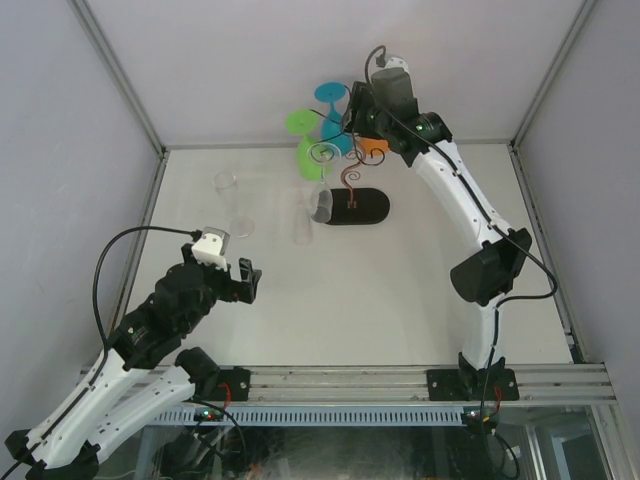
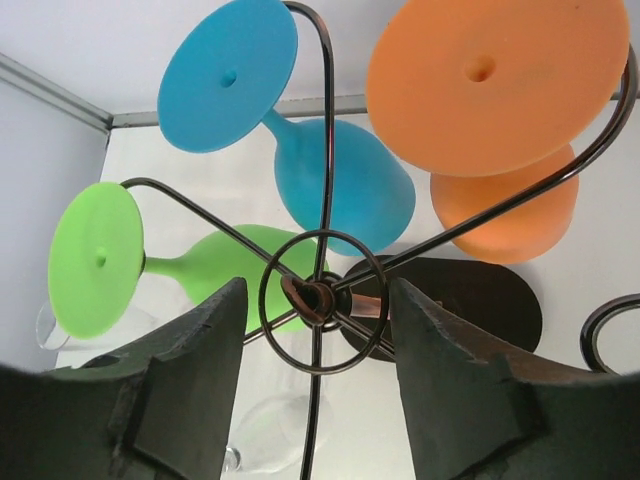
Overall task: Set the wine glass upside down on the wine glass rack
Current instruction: Adjust the wine rack at the center of the board.
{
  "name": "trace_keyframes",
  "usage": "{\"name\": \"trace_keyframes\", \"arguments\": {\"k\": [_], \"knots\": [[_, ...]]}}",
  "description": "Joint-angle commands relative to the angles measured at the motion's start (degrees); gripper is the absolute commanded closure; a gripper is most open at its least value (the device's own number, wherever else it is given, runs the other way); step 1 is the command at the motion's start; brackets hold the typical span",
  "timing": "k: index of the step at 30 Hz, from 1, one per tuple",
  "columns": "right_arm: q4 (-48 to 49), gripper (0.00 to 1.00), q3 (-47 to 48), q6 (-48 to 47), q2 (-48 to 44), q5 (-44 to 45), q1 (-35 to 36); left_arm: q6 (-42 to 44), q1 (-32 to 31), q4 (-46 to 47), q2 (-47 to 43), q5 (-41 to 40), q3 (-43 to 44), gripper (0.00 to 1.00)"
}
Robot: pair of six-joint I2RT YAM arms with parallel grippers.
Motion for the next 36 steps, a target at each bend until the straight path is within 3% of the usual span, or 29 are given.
{"name": "trace_keyframes", "arguments": {"k": [1, 5, 7, 12, 16, 20, 27, 32, 36], "knots": [[1.5, 0.40, 2.0, 1.0, -4.2, -2.0, -0.2, 0.9, 0.3, 1.6, -0.5, 0.3, -0.3, 0.00], [2.5, 0.25, 2.1, 0.2, -5.9, -2.5, -0.3, 0.8, 0.3, 1.6, -0.6, 0.0, -0.4, 0.00], [3.0, 0.01, 2.1, -0.5, -6.9, -2.8, -0.4, 0.8, 0.3, 1.6, -0.7, -0.1, -0.3, 0.00], [3.6, 0.00, 1.9, -4.2, -10.4, -2.9, -0.4, 0.7, 0.3, 1.4, -0.8, -1.0, -0.3, 0.00], [6.2, 0.00, -3.2, -13.8, -16.2, -7.3, -0.5, 0.0, 0.3, 2.0, -2.4, -2.4, -0.6, 0.00], [13.8, 0.00, -17.7, -18.0, -27.8, -15.5, -2.5, -1.4, 0.3, 2.8, -4.2, -4.2, -1.4, 0.00], [25.9, 0.00, -46.8, -8.4, -47.1, -30.3, -12.8, -3.1, 0.5, 3.0, -4.4, -5.6, 0.1, 0.00], [27.1, 0.00, -62.3, -6.4, -58.1, -29.8, -13.3, -3.2, 3.8, 1.8, 0.7, -5.9, 4.7, 0.00], [24.3, 0.00, -70.1, -5.1, -63.1, -29.6, -12.7, -2.6, 11.9, 1.4, 5.9, -1.5, 9.7, 0.00]]}}
